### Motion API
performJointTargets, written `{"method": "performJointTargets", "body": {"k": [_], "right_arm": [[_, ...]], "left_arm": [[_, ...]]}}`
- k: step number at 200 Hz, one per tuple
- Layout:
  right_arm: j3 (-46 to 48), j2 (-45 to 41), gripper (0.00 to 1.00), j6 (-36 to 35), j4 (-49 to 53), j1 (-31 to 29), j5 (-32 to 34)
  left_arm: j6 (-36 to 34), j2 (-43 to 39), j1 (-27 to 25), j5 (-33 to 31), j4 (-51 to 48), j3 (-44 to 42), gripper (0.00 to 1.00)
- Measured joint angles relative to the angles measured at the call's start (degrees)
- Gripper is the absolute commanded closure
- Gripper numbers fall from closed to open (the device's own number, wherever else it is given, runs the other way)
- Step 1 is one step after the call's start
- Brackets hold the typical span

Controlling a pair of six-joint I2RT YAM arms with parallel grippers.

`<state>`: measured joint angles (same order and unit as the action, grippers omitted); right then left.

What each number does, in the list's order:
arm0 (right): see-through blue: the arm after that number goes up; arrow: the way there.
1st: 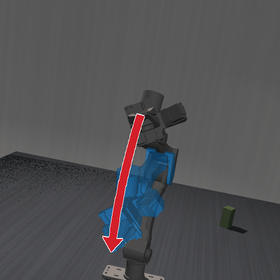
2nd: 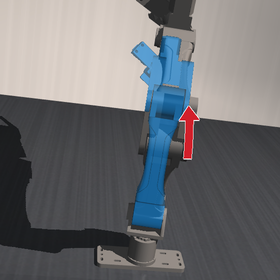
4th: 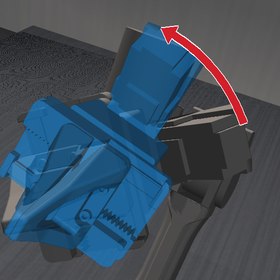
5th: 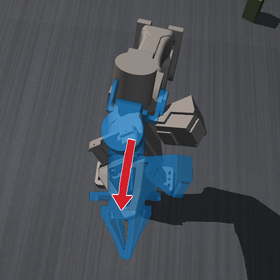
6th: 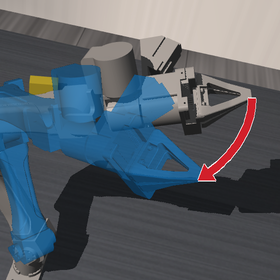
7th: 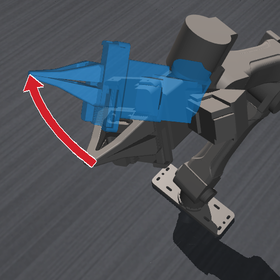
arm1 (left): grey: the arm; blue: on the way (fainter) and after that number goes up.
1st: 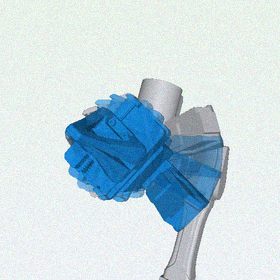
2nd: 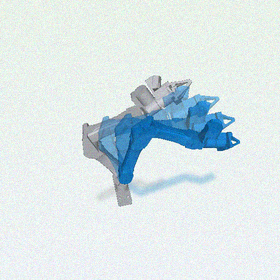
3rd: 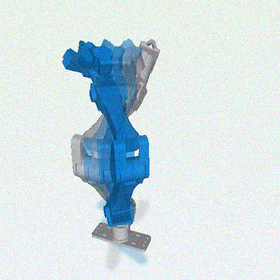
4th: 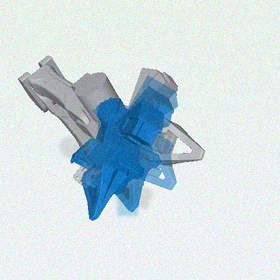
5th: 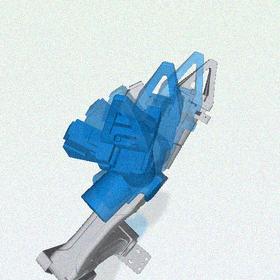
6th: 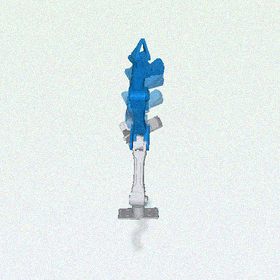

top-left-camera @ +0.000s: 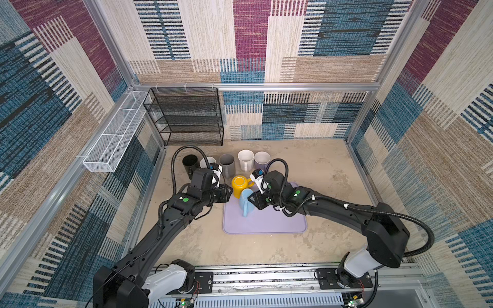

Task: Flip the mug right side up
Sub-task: 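Move the left gripper over the upside-down light-blue mug while the right gripper withdraws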

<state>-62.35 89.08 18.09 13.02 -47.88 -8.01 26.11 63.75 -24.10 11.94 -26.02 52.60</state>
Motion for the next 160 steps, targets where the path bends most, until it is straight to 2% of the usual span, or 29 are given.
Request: {"method": "performJointTargets", "body": {"k": [51,62,79,160], "right_arm": [[0.2,-5.4,0.56,-1.1,1.4,0.0,7.2],[0.2,-6.4,0.49,-1.5,1.5,0.0,8.7],[0.3,-7.6,0.44,-1.9,1.5,0.3,10.8],[2.6,-12.9,0.38,-1.6,1.3,4.7,13.6]], "left_arm": [[1.9,0.2,-4.3,-1.4,-0.3,-2.6,0.68],[2.2,0.5,-5.7,-2.3,-0.3,-3.0,0.68],[2.4,1.2,-8.0,-3.5,-0.3,-3.5,0.68],[3.9,8.7,-15.2,-12.0,-2.2,-0.9,0.68]]}}
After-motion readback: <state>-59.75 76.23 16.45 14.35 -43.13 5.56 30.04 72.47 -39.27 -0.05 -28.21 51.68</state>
